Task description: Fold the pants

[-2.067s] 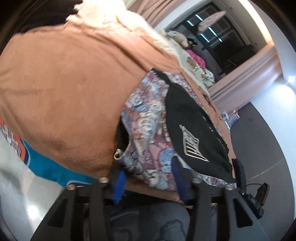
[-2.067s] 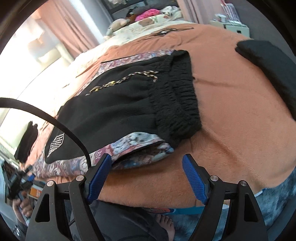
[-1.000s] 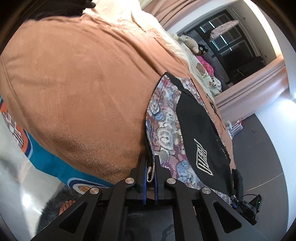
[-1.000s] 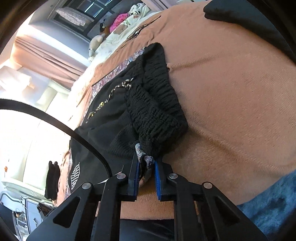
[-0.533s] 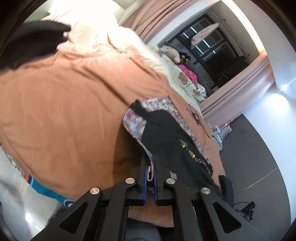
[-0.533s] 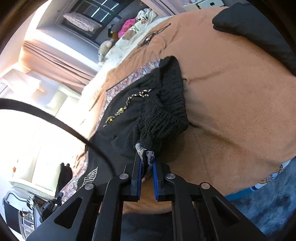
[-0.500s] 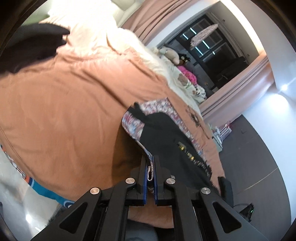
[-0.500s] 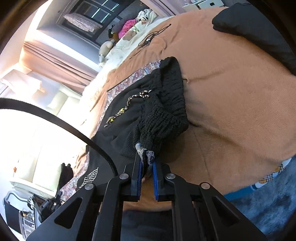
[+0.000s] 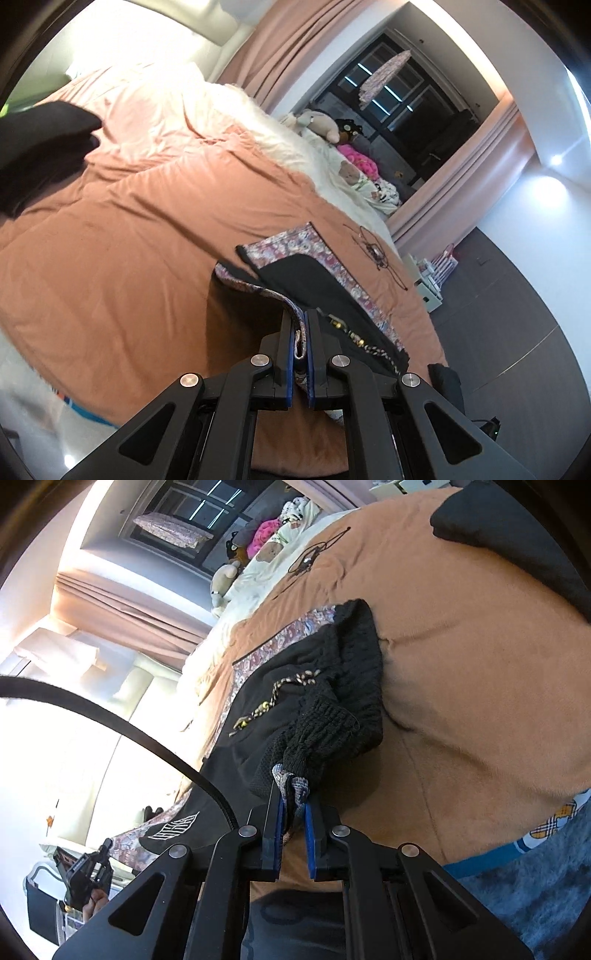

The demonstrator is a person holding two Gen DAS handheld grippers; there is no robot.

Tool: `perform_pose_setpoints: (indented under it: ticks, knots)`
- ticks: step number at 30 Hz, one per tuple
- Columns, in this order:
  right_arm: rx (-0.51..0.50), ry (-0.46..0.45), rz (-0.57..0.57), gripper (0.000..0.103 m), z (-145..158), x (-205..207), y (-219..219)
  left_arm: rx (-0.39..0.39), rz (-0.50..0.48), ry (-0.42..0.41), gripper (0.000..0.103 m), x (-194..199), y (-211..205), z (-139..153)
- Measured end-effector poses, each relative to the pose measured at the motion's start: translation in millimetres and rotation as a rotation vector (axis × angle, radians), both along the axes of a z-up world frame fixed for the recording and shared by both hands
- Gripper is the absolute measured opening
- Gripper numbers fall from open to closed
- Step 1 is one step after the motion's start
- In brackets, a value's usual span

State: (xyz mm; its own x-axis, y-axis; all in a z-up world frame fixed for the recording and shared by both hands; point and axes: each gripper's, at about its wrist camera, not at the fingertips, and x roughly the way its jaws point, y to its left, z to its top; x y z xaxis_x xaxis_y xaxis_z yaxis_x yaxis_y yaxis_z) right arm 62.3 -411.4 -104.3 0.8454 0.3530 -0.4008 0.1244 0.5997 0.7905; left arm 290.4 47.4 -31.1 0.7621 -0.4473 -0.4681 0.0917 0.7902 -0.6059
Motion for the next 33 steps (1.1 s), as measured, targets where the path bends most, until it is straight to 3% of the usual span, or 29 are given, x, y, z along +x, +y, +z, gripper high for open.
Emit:
perform_pose_setpoints:
  ticks: [13,24,33]
  knots:
    - [0.020,-0.057,-0.013,0.007,13.2,34.9,7.2,0.040,-0.033,-0.009,0.005,64.1,-13.3,22.6]
    - [0.016,-0.050,-0.020,0.007,26.9,92.9,-7.5,0.096,-0.055,-0.027,0.005,147.2,-44.6,44.2]
    - [0.026,-0.018,-0.039,0.007,28.6,142.1,-22.4,0.118,-0.066,0.001,0.005,220.8,-74.4,39.5]
